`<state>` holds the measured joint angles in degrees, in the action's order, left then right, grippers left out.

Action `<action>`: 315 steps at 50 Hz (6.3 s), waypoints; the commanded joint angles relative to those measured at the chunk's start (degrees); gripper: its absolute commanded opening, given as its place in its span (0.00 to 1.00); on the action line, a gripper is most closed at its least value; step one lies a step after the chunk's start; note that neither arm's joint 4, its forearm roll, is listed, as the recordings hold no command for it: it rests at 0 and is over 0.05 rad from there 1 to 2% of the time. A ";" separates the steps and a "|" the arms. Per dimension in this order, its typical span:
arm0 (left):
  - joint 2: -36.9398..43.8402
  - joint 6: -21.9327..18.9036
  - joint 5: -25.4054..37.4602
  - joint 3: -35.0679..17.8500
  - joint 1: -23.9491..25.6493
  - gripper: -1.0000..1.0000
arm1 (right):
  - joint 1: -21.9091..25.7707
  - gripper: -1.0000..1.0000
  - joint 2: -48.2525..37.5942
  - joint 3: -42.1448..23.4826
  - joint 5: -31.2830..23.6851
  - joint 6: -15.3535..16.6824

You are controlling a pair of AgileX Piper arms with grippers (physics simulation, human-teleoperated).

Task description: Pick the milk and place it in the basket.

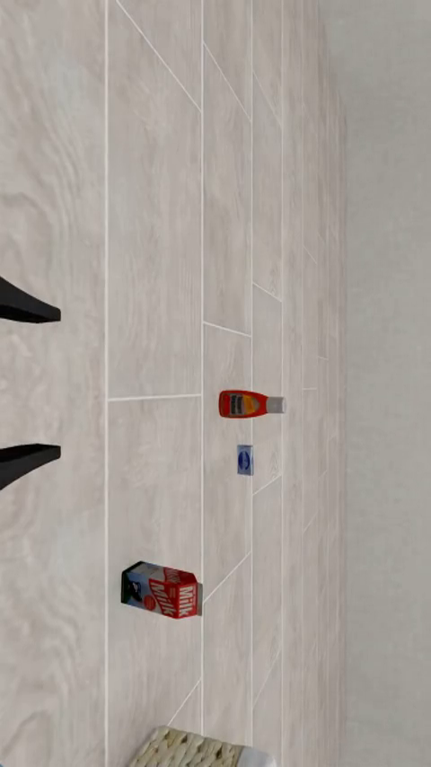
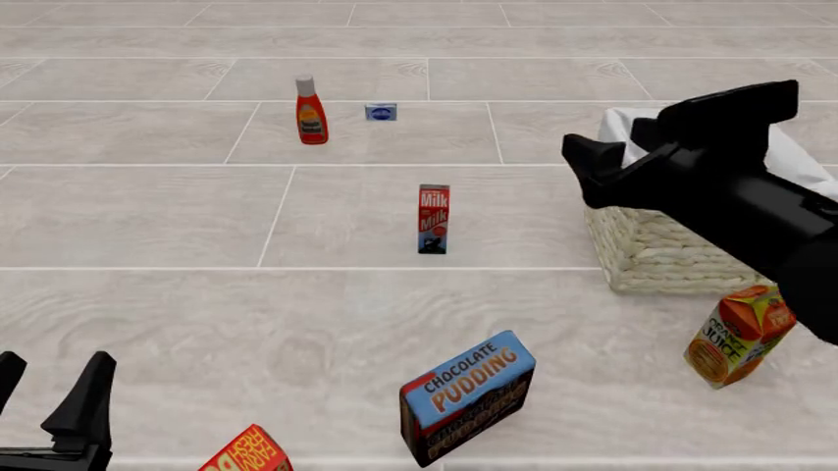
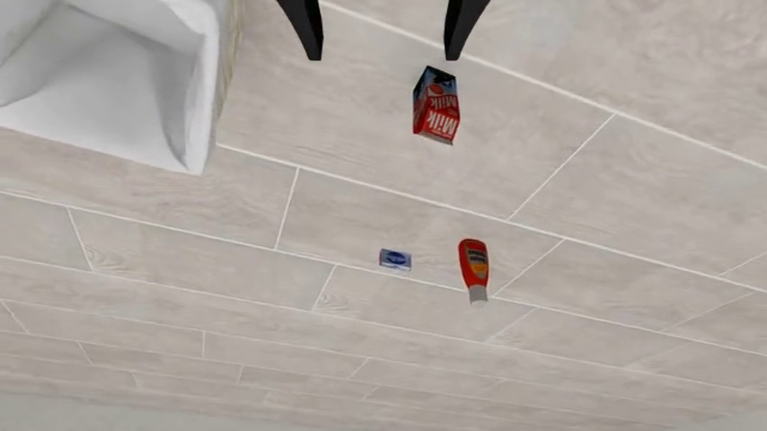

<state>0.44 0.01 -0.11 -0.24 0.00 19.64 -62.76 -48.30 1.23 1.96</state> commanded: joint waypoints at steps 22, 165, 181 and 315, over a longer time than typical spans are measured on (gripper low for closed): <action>-0.01 0.02 0.00 0.00 -0.01 1.00 | 4.60 1.00 -28.05 -30.28 -15.49 -5.39; 0.00 0.01 0.00 0.00 0.00 1.00 | 5.72 0.00 -64.32 -51.53 -14.48 -10.09; -0.01 0.00 0.00 0.00 0.00 1.00 | 4.82 0.00 -59.51 -53.58 -18.98 -5.02; -0.01 0.01 0.00 0.00 0.00 1.00 | -31.10 0.00 -31.77 -33.10 -12.36 0.33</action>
<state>0.44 0.01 -0.11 -0.24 0.00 -9.76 -93.82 -80.42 -12.66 3.41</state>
